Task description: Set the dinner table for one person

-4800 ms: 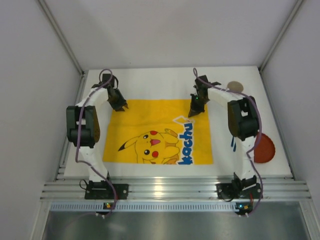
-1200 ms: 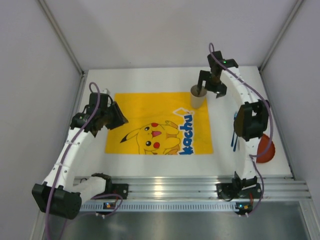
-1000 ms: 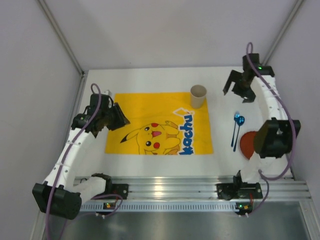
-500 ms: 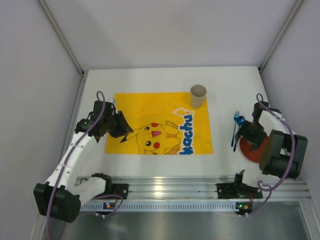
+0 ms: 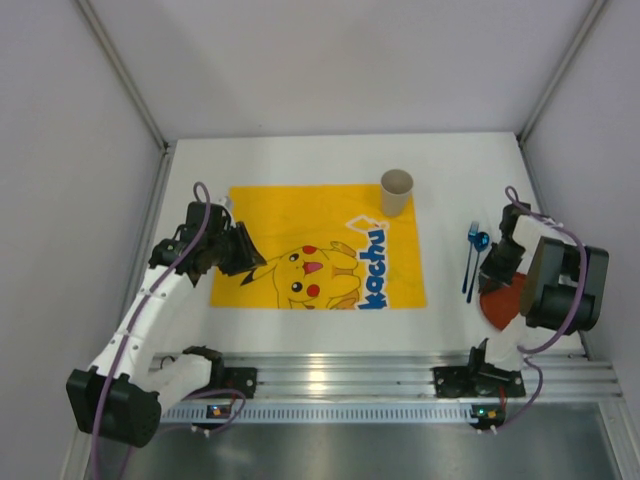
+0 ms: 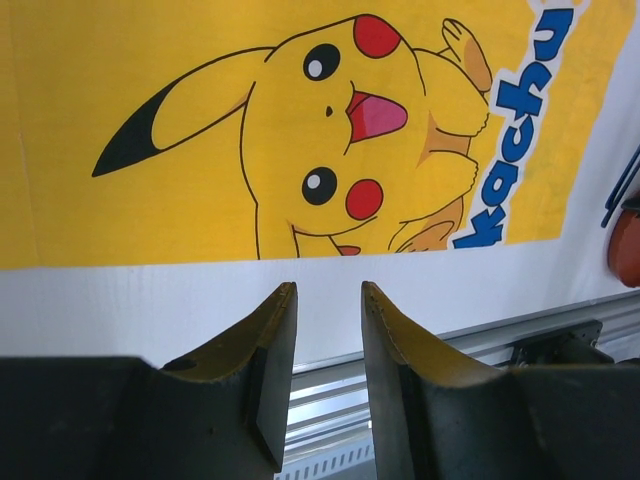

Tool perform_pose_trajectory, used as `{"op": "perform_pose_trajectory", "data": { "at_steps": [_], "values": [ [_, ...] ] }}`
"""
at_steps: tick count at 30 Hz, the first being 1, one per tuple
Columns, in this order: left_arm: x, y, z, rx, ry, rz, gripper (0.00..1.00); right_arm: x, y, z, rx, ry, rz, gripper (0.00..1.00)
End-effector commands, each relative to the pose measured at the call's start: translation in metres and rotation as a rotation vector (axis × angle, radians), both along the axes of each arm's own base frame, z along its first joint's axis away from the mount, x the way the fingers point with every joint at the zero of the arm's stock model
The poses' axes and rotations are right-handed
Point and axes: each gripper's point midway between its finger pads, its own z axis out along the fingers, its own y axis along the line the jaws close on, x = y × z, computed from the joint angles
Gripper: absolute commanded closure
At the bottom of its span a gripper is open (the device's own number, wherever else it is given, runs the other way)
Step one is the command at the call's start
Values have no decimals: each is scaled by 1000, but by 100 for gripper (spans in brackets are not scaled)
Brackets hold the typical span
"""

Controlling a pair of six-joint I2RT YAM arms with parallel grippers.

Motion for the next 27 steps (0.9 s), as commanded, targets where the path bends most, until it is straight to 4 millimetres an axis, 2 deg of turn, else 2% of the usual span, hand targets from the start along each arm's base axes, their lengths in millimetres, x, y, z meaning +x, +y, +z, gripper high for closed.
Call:
{"op": "perform_pose_trajectory", "data": {
  "at_steps": [1,2,6,9,10,11,13,14,15,16,17,18,19,20,21,22,23,24,25,26,27],
  "values": [
    [3,-1,3,4,-32,-14,62,22,-8,-15,-37,-36,10,96],
    [3,-1,2,5,-26,-14,62,23,-8,-15,-42,-33,14,100],
    [6,-3,-1,-1,-23,-16,62,30,-8,-2,-85,-40,38,100],
    [7,-5,-2,-12,-17,-18,62,41,-10,26,-144,-88,48,100],
    [8,-6,-2,-15,-17,-19,62,41,-9,38,-156,-102,49,100],
    [8,-6,-1,-16,-19,-22,62,51,-13,55,-187,-138,45,100],
    [9,-6,-1,-16,-18,-22,63,60,-10,81,-221,-191,51,100],
    [9,-6,0,-14,-18,-21,63,66,-12,102,-250,-216,49,100],
    [9,-7,1,-14,-20,-23,62,71,-5,115,-258,-245,57,100],
    [10,-7,3,-12,-25,-21,63,78,-3,144,-281,-299,55,100],
    [10,-6,5,-10,-26,-19,63,82,2,161,-293,-332,60,100],
    [12,-6,7,-7,-32,-19,62,89,19,177,-290,-378,81,100],
    [12,-6,9,-4,-33,-19,63,98,36,212,-292,-459,110,100],
    [13,-5,14,0,-45,-15,63,102,51,229,-285,-503,127,100],
    [13,-3,14,11,-43,-6,63,105,86,245,-257,-558,188,100],
    [14,-1,15,20,-44,0,63,107,105,254,-247,-569,225,100],
    [15,1,18,30,-51,8,63,117,129,284,-212,-670,252,100],
    [14,9,15,66,-33,38,63,112,179,294,-143,-720,368,100],
    [13,13,15,82,-20,63,63,119,212,298,-100,-760,427,100],
    [12,17,20,98,-18,86,63,107,260,310,-29,-813,535,100],
    [8,30,18,153,1,130,63,108,288,297,-16,-793,600,100]
  ]
}}
